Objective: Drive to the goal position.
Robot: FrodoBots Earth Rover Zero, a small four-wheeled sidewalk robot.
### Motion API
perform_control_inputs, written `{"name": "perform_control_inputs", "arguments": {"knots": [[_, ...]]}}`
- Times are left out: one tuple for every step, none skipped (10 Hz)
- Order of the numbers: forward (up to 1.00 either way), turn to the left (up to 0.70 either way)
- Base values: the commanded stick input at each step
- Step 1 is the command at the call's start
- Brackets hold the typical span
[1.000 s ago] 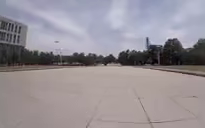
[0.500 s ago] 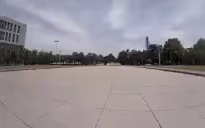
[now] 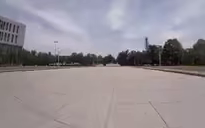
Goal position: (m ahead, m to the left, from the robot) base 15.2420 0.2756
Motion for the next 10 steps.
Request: {"name": "perform_control_inputs", "arguments": {"knots": [[1.00,0.00],[1.00,0.00],[1.00,0.00],[1.00,0.00],[1.00,0.00],[1.00,0.00],[1.00,-0.01],[1.00,-0.19],[1.00,-0.28],[1.00,-0.29]]}}
